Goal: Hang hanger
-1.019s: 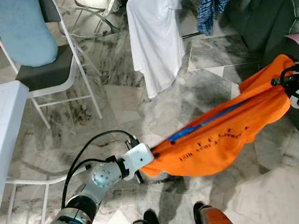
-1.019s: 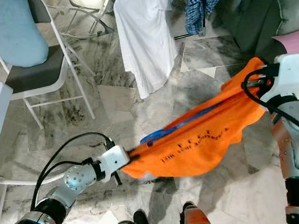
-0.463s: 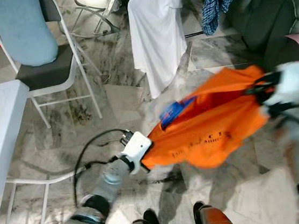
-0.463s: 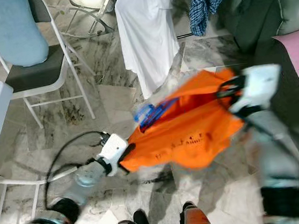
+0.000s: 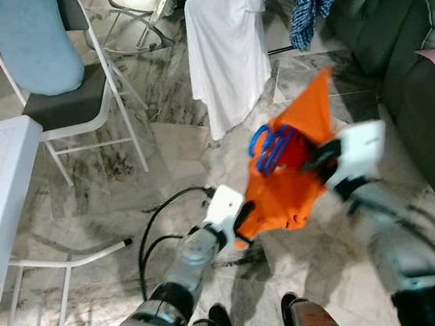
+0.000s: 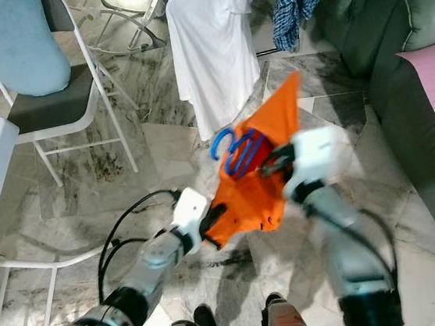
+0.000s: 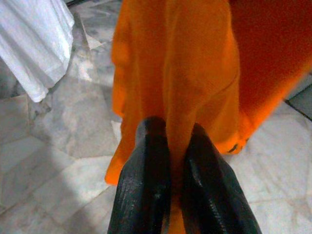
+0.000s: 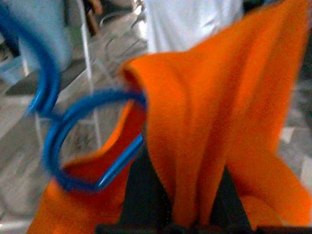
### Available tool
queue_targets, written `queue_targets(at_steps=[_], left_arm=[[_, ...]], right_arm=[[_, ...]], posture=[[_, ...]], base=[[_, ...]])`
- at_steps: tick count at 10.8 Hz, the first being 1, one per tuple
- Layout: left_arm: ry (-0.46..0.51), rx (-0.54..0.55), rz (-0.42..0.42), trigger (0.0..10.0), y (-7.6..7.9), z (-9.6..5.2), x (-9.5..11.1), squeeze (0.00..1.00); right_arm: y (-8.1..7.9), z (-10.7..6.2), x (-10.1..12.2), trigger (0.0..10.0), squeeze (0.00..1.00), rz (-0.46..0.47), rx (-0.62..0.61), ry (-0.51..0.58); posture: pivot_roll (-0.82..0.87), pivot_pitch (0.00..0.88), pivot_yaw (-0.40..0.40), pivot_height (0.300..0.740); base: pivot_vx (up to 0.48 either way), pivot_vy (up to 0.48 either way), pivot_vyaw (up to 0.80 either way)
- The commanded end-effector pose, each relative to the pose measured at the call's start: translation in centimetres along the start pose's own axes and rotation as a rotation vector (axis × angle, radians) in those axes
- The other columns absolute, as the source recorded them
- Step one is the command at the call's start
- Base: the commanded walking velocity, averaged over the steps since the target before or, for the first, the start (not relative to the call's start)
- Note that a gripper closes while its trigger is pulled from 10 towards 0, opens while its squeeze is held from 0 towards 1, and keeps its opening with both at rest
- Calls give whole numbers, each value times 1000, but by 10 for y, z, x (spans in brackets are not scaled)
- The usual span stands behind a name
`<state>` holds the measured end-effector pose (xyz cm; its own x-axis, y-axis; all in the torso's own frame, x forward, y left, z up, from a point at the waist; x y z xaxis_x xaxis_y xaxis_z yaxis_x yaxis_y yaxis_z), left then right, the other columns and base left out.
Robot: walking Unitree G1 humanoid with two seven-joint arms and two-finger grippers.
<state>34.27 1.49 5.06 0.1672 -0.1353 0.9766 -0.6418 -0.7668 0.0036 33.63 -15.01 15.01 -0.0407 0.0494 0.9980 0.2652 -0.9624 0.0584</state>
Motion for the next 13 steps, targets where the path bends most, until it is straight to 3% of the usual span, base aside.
queue_targets(at_steps=[1, 3, 4, 6, 7, 8, 10, 11, 13], left_arm=[[24, 28, -28, 0, -7, 0, 6, 0], [36, 29, -39, 0, -8, 2, 11, 0], [38, 33, -41, 118, -8, 2, 12, 0], [40, 27, -32, 784, -8, 3, 14, 0], [48, 16, -2, 1255, -7, 3, 16, 0], [53, 5, 43, 1373, -7, 3, 18, 0], [48, 17, 66, 1137, -14, 1, 19, 0], [48, 28, 103, 1294, -19, 1, 22, 0], [20, 68, 108, 1412, -31, -1, 23, 0]], right_arm=[[-14, -4, -7, 0, 0, 10, 68, -31], [-48, -25, -42, 0, 0, -7, 276, -181], [-58, -33, -50, 0, 0, 17, 325, -207], [-60, -44, -67, 0, 0, -21, 338, -274], [-51, -46, -73, 10000, 416, -58, 298, -291], [-39, -47, -72, 10000, 1000, -62, 237, -287], [-8, -45, -60, 10000, 1000, -227, 103, -215], [7, -46, -52, 10000, 1000, -249, 58, -190], [10, -49, -43, 10000, 1000, -251, 111, -157]], posture=[[-287, 243, 140, 740], [-286, 241, 140, 740], [-286, 241, 140, 740], [-288, 241, 140, 740], [-288, 241, 140, 740], [-288, 241, 140, 740], [-289, 236, 139, 740], [-290, 236, 137, 740], [-296, 233, 141, 740]], base=[[0, 0, 0], [0, 0, 0], [0, 0, 0], [0, 0, 0], [0, 0, 0], [0, 0, 0], [0, 0, 0], [0, 0, 0], [0, 0, 0]])
Point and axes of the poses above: a point about 5 cm out from each wrist's last joint towards the gripper, its own z axis pointing out of the wrist towards the gripper, its own x axis along the axis of the wrist's last joint, y = z × x, the point moved 3 cm from there along z, pointing out of the wrist towards the gripper, and after that the axes turned 4 degrees about -z, right-handed, at the moved point
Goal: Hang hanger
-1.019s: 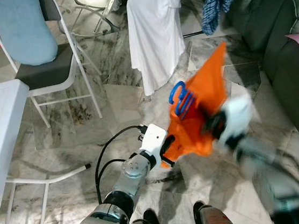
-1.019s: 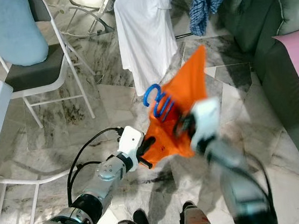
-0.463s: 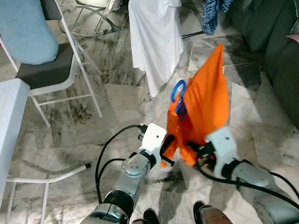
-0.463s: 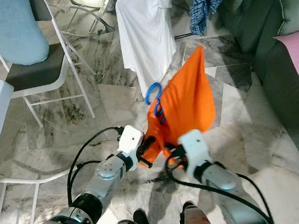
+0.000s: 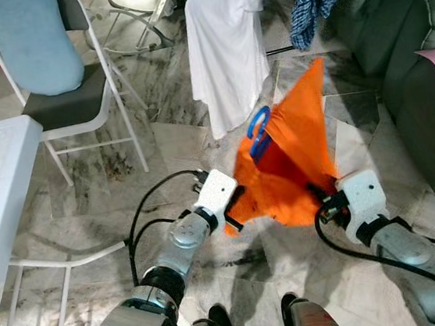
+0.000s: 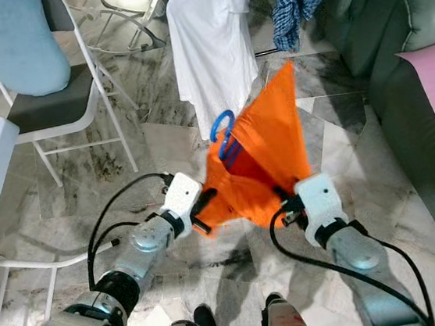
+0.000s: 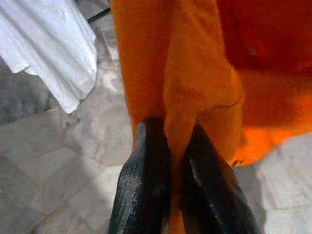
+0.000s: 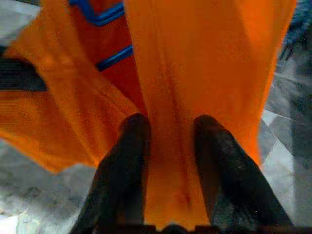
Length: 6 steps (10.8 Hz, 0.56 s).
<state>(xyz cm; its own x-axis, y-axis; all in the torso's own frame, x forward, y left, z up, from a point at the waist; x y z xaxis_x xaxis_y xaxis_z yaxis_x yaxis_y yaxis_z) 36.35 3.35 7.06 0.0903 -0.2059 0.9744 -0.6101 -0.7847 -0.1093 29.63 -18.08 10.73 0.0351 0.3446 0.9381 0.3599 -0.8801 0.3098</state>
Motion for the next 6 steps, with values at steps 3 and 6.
queue_targets(at_steps=[3, 6], left_arm=[[-33, 63, 16, 3412, -16, -1, 0, 0], [-65, 29, 80, 3922, -21, -3, -1, 0]], right_arm=[[-24, -7, 3, 10000, 1000, -31, 135, 23], [-13, -16, 13, 10000, 1000, -127, 196, 61]], posture=[[-297, 235, 146, 740], [-301, 240, 147, 740]], base=[[0, 0, 0], [0, 0, 0]])
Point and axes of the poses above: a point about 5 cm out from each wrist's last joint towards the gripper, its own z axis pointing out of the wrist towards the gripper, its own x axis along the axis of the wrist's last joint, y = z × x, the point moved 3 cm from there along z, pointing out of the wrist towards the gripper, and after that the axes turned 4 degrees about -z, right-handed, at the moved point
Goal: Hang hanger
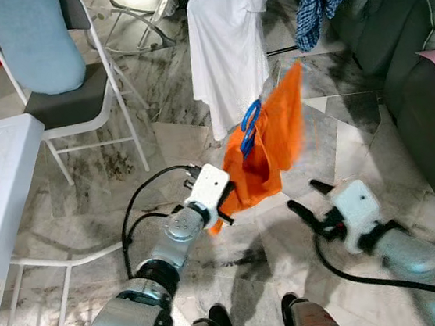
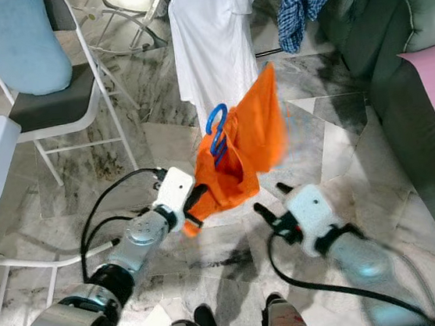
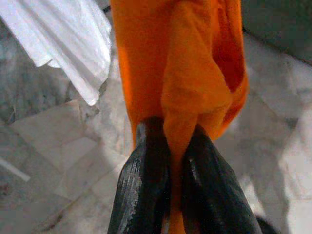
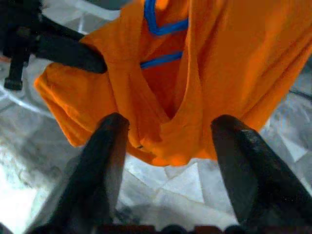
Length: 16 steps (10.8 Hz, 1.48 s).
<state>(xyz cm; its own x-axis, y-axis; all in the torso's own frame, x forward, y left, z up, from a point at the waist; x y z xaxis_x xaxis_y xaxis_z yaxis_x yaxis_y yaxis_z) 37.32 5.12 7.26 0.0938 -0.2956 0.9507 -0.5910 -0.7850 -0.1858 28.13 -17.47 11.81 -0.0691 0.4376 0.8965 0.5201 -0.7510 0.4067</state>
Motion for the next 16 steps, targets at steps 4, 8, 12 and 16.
queue_targets(at_steps=[4, 8, 12, 16], left_arm=[[-59, -294, 346, 0, 3, -19, -16, 0], [18, -479, 470, 0, 24, -24, -9, 0], [192, -575, 545, 0, 42, -25, 17, 0], [310, -661, 587, 0, 64, -33, 22, 0]], right_arm=[[42, -41, -14, 10000, 1000, -243, 51, -145], [77, -44, 3, 10000, 1000, -351, 78, -149], [66, -47, -14, 10000, 0, -289, 253, -218], [72, -56, -9, 0, 0, -238, 316, -212]], posture=[[-306, 245, 142, 740], [-301, 250, 140, 740], [-293, 248, 138, 740], [-294, 240, 136, 740]], base=[[0, 0, 0], [0, 0, 0], [0, 0, 0], [0, 0, 0]])
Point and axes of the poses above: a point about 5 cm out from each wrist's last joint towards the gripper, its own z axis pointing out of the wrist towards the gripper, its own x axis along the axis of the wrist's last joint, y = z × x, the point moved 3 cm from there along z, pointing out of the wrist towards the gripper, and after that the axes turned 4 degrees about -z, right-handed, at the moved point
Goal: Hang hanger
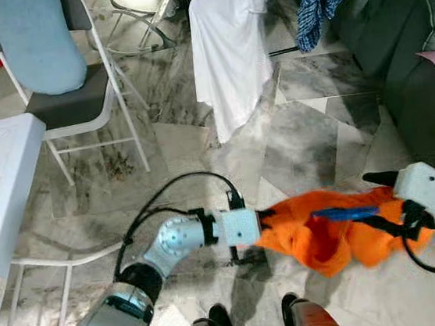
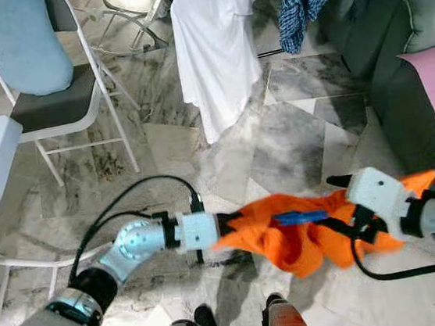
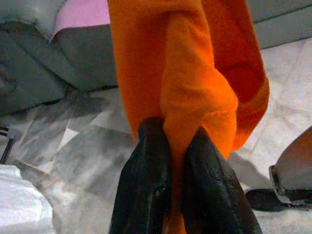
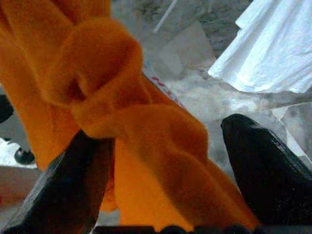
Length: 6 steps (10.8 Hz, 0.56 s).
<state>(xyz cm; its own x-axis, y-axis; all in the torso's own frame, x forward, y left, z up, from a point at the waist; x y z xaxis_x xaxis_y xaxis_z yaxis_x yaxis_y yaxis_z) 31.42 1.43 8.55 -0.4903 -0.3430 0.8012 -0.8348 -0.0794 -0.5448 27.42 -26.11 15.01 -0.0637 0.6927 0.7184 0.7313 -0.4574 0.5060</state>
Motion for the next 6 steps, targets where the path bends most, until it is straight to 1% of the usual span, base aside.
queue_targets(at_steps=[1, 4, 5, 6], left_arm=[[34, -14, 37, 0, 2, 0, 5, 0], [0, -17, 49, 0, 4, -1, 0, 0], [-14, 0, 45, 0, 2, -2, -2, 0], [-23, 3, 49, 0, 2, -2, -3, 0]], right_arm=[[-2, -3, -1, 0, 0, 0, 36, -11], [-4, -5, 4, 0, 0, 14, 102, -6], [-1, -2, 8, 10000, 0, -9, 77, -1], [2, 0, 10, 10000, 0, -5, 42, 12]], posture=[[-295, 239, 135, 740], [-292, 232, 134, 740], [-292, 232, 132, 740], [-292, 232, 132, 740]], base=[[0, 0, 0], [0, 0, 0], [0, 0, 0], [0, 0, 0]])
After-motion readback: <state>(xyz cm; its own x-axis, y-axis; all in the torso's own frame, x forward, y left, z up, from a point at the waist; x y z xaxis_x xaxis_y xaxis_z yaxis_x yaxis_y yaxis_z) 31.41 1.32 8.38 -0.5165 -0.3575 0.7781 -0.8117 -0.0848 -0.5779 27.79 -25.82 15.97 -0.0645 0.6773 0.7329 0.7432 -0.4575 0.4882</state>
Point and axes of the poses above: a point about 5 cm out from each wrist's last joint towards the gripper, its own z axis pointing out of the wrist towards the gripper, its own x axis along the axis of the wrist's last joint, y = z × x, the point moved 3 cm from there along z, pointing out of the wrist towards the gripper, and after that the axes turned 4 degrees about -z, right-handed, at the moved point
